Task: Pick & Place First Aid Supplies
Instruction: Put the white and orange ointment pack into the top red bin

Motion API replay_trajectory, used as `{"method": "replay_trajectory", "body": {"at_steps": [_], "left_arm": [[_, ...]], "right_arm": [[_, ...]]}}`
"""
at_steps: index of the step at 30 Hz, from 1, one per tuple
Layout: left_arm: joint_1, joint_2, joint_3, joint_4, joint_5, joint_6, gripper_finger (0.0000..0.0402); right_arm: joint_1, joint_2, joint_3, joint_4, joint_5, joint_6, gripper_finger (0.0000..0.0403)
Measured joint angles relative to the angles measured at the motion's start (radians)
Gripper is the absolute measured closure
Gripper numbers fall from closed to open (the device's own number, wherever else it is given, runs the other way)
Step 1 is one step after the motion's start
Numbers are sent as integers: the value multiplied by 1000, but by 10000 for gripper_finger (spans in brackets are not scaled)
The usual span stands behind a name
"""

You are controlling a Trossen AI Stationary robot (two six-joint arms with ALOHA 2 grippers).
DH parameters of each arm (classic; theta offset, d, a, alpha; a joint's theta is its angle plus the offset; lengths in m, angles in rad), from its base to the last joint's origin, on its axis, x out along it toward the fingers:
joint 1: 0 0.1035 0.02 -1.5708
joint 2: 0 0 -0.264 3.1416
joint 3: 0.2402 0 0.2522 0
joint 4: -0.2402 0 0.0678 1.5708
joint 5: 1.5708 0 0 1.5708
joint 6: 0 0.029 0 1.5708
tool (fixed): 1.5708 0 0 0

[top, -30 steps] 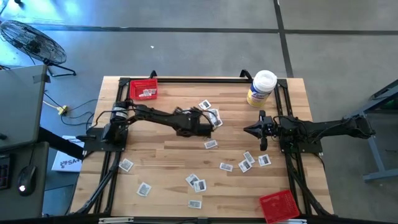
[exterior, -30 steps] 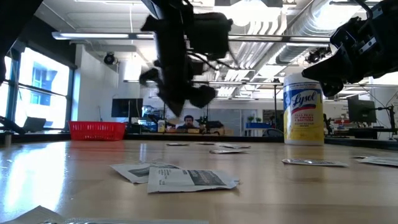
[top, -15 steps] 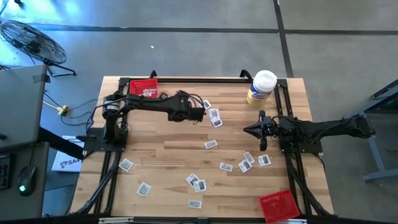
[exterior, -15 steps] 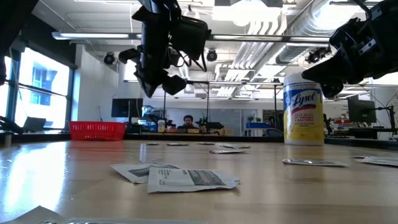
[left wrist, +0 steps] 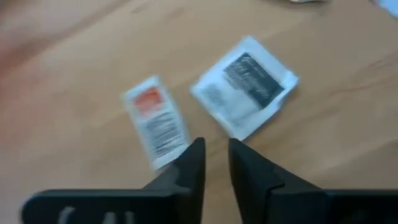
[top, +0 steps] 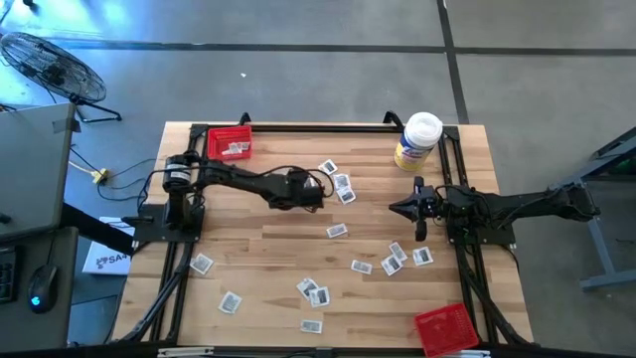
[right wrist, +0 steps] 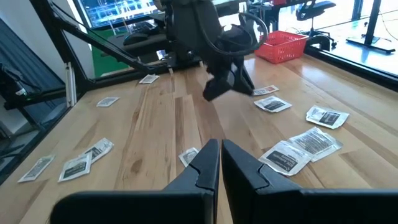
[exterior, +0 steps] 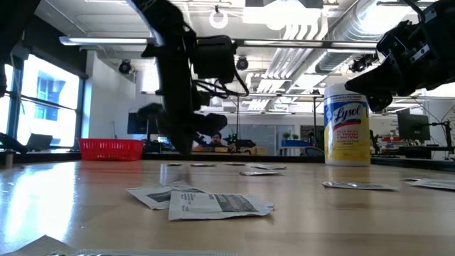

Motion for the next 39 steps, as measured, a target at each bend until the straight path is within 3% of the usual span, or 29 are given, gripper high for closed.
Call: {"method": "replay_trajectory", "body": {"at_steps": [7, 17, 25, 29, 36, 39], "left_arm": [[0, 0, -64, 75, -52, -3, 273], [6, 14, -77, 82, -102, -17, 269], [31, 5, -163, 195, -91, -56, 270], [32, 6, -183, 219, -95, -56, 292], [33, 9, -220, 254, -105, -110, 379], [35, 10, -227, 248, -121, -114, 397]], "right_arm": [[0, 0, 0, 0, 0, 0, 391], [0, 0, 0, 0, 0, 0, 391], [0, 0, 0, 0, 0, 0, 391], [0, 0, 0, 0, 0, 0, 391], [0, 0, 0, 0, 0, 0, 391], [0, 0, 0, 0, 0, 0, 391]]}}
